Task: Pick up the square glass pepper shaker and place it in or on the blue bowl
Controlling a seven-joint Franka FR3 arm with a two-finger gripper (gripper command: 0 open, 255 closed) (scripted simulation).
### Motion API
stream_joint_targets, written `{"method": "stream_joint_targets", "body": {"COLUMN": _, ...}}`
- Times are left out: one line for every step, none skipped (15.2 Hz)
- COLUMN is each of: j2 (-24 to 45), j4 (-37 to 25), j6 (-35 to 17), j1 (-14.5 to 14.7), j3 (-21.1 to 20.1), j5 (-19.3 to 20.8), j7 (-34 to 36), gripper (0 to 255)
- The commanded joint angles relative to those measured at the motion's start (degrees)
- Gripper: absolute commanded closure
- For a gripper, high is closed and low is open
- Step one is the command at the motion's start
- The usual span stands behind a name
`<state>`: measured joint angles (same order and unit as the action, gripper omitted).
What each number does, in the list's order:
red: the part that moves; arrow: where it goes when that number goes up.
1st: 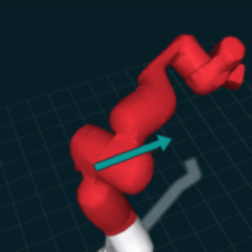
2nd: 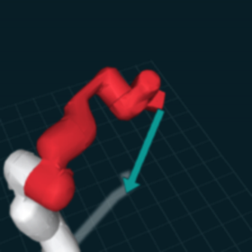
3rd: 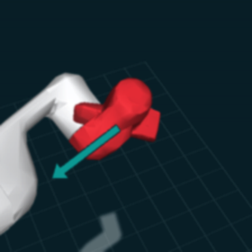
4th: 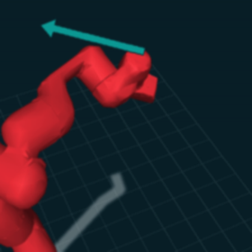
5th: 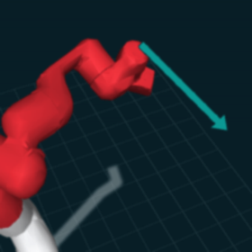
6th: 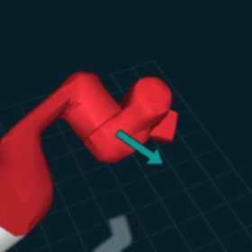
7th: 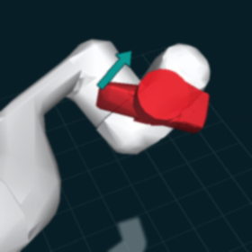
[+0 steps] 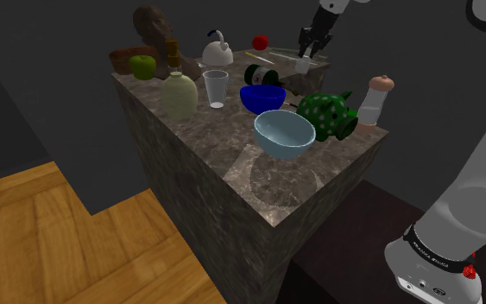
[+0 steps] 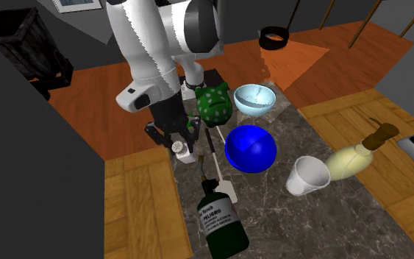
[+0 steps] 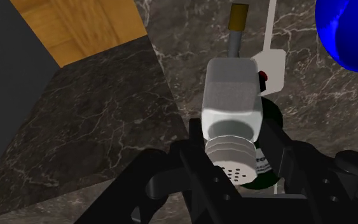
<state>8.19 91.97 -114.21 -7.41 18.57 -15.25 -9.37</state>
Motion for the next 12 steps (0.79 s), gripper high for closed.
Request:
{"method": "stream_joint_targets", "body": {"j2": 0.05, "j4": -1.61, "j6": 1.55, "j1": -0.07, "j3": 0.06, "j5": 0.13, "j7": 0.32, "gripper": 255}}
{"method": "stream_joint_targets", "body": {"j2": 0.13, "j4": -2.47, "j6": 2.33, "j1": -0.12, "j3": 0.08, "j5": 0.16, "j7": 0.46, "gripper": 255}}
{"method": "stream_joint_targets", "body": {"j2": 0.22, "j4": -3.35, "j6": 3.12, "j1": -0.17, "j3": 0.11, "j5": 0.19, "j7": 0.60, "gripper": 255}}
{"method": "stream_joint_targets", "body": {"j2": 0.33, "j4": -4.26, "j6": 3.91, "j1": -0.22, "j3": 0.14, "j5": 0.21, "j7": 0.74, "gripper": 255}}
{"method": "stream_joint_targets", "body": {"j2": 0.46, "j4": -5.19, "j6": 4.71, "j1": -0.28, "j3": 0.17, "j5": 0.22, "j7": 0.88, "gripper": 255}}
{"method": "stream_joint_targets", "body": {"j2": 0.60, "j4": -6.14, "j6": 5.52, "j1": -0.34, "j3": 0.20, "j5": 0.22, "j7": 1.01, "gripper": 255}}
{"method": "stream_joint_targets", "body": {"j2": 0.76, "j4": -7.12, "j6": 6.34, "j1": -0.41, "j3": 0.23, "j5": 0.21, "j7": 1.14, "gripper": 255}}
{"method": "stream_joint_targets", "body": {"j2": 0.94, "j4": -8.12, "j6": 7.16, "j1": -0.48, "j3": 0.26, "j5": 0.19, "j7": 1.27, "gripper": 255}}
{"method": "stream_joint_targets", "body": {"j2": 1.14, "j4": -9.15, "j6": 8.00, "j1": -0.56, "j3": 0.29, "j5": 0.17, "j7": 1.40, "gripper": 255}}
{"method": "stream_joint_targets", "body": {"j2": 1.25, "j4": -9.69, "j6": 8.43, "j1": -0.61, "j3": 0.30, "j5": 0.15, "j7": 1.46, "gripper": 255}}
{"method": "stream_joint_targets", "body": {"j2": 0.27, "j4": -8.62, "j6": 7.98, "j1": 0.35, "j3": -0.18, "j5": 0.88, "j7": 2.84, "gripper": 255}}
{"method": "stream_joint_targets", "body": {"j2": -0.64, "j4": -7.65, "j6": 7.58, "j1": 1.30, "j3": -0.67, "j5": 1.58, "j7": 4.24, "gripper": 255}}
